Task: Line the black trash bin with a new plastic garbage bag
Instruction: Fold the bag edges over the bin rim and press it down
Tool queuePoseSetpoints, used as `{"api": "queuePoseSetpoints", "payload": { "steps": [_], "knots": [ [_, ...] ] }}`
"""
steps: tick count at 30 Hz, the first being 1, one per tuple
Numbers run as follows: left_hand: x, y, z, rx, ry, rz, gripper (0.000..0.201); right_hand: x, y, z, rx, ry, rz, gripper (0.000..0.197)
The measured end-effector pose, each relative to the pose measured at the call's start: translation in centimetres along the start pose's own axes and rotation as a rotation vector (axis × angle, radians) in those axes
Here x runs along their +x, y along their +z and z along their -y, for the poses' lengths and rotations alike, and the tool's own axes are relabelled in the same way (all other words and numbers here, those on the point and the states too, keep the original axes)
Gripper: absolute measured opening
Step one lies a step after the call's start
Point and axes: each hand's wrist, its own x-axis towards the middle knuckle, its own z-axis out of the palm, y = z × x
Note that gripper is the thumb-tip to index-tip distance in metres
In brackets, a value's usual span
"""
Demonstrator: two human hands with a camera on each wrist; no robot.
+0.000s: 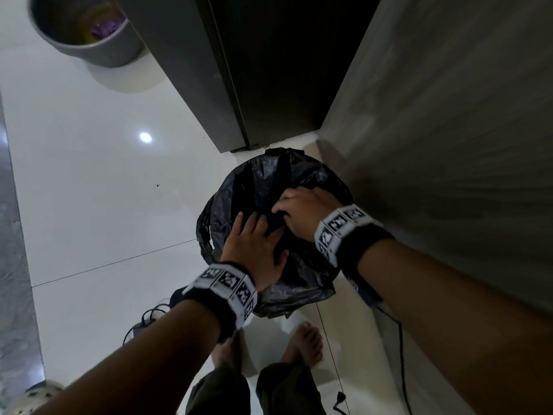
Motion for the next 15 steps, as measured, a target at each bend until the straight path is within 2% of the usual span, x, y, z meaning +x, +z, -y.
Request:
{"api": "queuePoseSetpoints", "payload": {
  "steps": [2, 5, 6, 8, 10, 13, 14, 15],
  "knots": [
    [0.7, 0.7, 0.4, 0.066, -0.036, 0.193, 0.062, 1.3, 0.0, -1.6, -0.096, 0.058, 0.151, 0.04],
    [0.5, 1.4, 0.9, 0.023, -0.082, 0.283, 0.059, 1.9, 0.0, -3.0, -0.08, 0.222, 0.261, 0.049],
    [0.2, 1.1, 0.9, 0.052, -0.058, 0.312, 0.057, 1.9, -0.2, -2.8, -0.074, 0.244, 0.247, 0.049],
    [-0.2, 0.4, 0.7, 0.125, -0.021, 0.341, 0.054, 1.6, -0.5, -1.8, -0.043, 0.237, 0.103, 0.039],
    [-0.6, -0.8, 0.7, 0.092, -0.014, 0.182, 0.052, 0.7, -0.8, -1.1, 0.062, 0.227, -0.132, 0.03],
    [-0.8, -1.5, 2.0, -0.138, -0.039, -0.262, 0.053, -1.3, -0.7, -1.5, 0.153, 0.301, -0.521, 0.033],
    [-0.8, -1.7, 2.6, -0.221, -0.082, -0.374, 0.056, -2.0, -0.5, -1.7, 0.173, 0.367, -0.595, 0.038],
    [-0.9, -1.9, 3.1, -0.304, -0.145, -0.419, 0.06, -2.6, -0.1, -2.1, 0.212, 0.434, -0.628, 0.043]
  ]
}}
